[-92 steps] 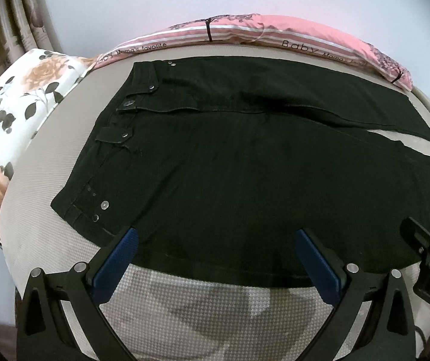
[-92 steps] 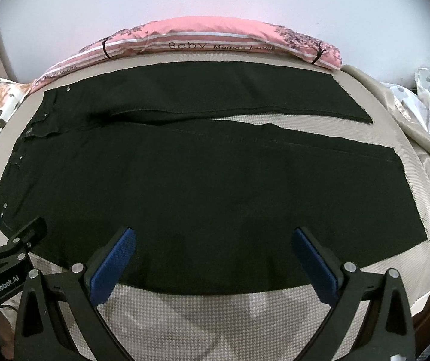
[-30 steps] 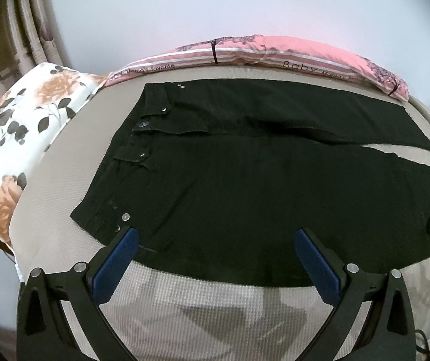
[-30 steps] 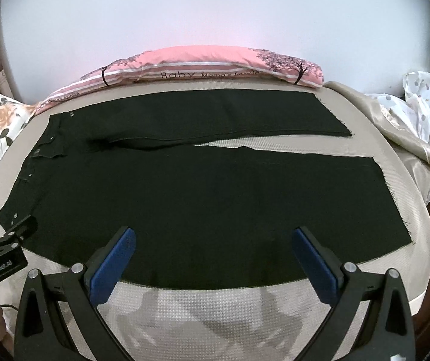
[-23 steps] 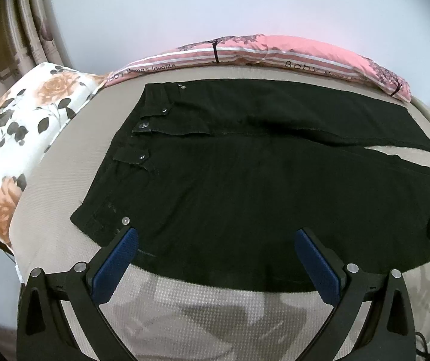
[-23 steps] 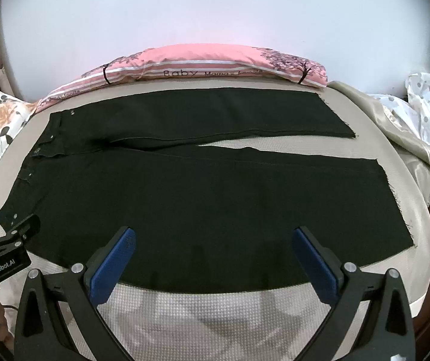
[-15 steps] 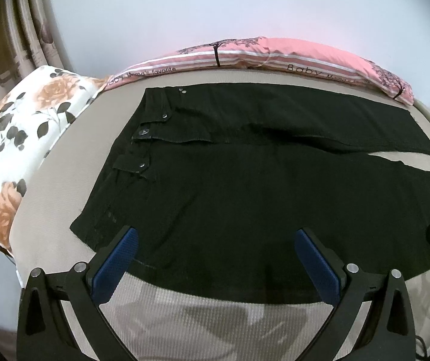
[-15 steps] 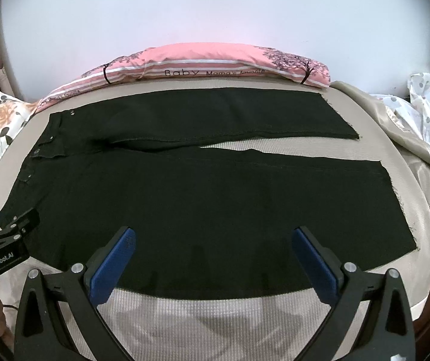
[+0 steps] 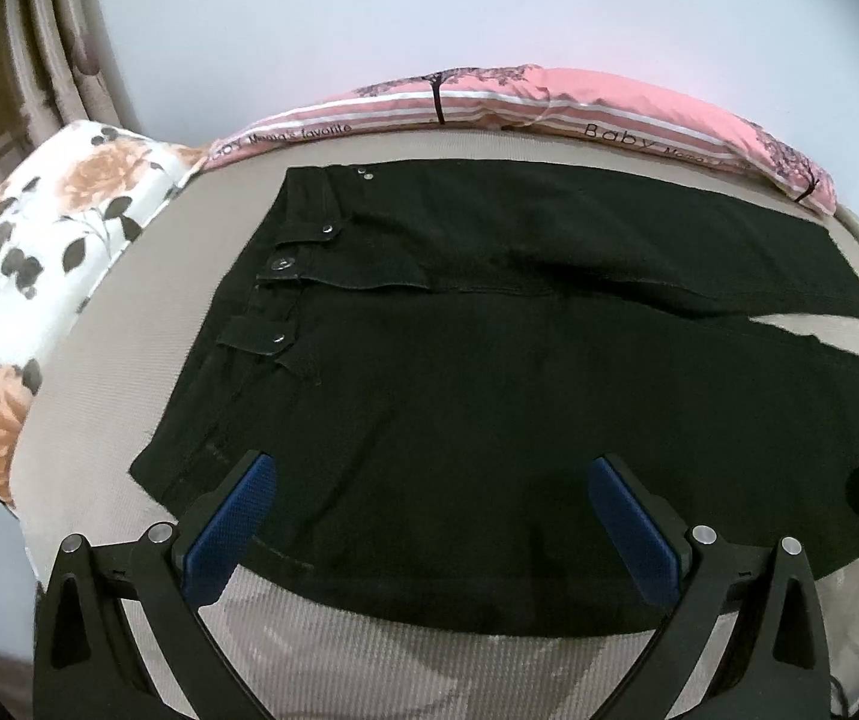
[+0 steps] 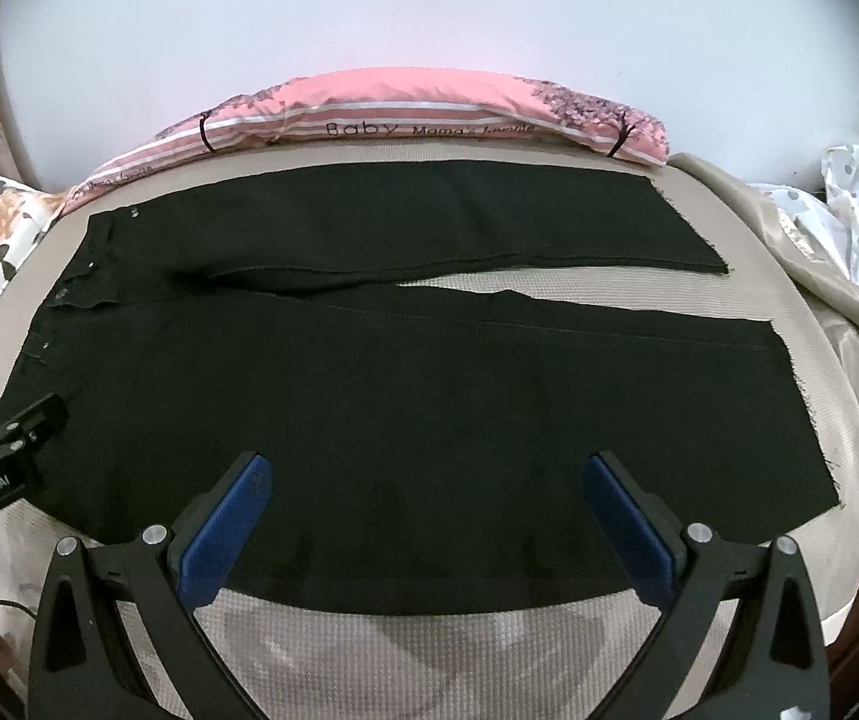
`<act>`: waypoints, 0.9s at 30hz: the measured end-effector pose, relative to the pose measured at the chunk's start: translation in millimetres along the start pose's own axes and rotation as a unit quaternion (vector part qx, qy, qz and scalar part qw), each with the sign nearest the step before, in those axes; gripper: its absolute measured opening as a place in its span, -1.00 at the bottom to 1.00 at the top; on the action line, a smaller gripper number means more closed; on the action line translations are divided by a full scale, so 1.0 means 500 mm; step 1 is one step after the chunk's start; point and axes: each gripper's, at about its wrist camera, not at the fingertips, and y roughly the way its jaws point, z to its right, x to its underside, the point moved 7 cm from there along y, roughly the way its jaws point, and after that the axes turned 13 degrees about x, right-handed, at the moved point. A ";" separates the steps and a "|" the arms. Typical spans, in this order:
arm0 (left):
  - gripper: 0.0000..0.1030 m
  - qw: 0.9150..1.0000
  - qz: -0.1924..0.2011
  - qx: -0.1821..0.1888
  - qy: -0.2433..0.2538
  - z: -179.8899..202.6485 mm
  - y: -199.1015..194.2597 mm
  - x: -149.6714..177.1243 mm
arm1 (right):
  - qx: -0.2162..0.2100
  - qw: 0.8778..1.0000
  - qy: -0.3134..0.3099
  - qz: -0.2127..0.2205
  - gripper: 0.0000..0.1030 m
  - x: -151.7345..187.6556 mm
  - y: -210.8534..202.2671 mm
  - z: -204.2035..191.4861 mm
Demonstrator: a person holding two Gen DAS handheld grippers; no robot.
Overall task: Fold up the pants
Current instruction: 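Lower both grippers and pinch the waistband edge of the black pants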
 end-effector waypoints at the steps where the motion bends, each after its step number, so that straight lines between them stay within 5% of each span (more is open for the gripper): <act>1: 1.00 1.000 -0.001 0.004 -0.002 -0.004 0.002 -0.005 | -0.008 1.000 -0.001 -0.003 1.00 -0.003 0.003 -0.003; 5: 0.92 0.999 -0.007 0.027 -0.020 -0.042 0.018 -0.043 | -0.050 0.999 -0.018 -0.007 1.00 -0.036 0.015 -0.028; 10: 0.50 0.997 -0.001 0.057 -0.057 -0.144 0.041 -0.129 | -0.067 0.997 -0.036 0.035 1.00 -0.120 0.011 -0.058; 17: 0.42 0.990 0.030 0.107 -0.090 -0.311 0.091 -0.297 | -0.079 0.990 -0.093 0.072 1.00 -0.225 0.044 -0.137; 23: 0.41 0.969 0.021 0.212 -0.125 -0.407 0.199 -0.405 | -0.111 0.988 -0.097 0.053 1.00 -0.280 0.108 -0.202; 27: 0.22 0.957 -0.014 0.242 -0.158 -0.453 0.284 -0.435 | -0.112 0.987 -0.106 0.033 1.00 -0.295 0.163 -0.239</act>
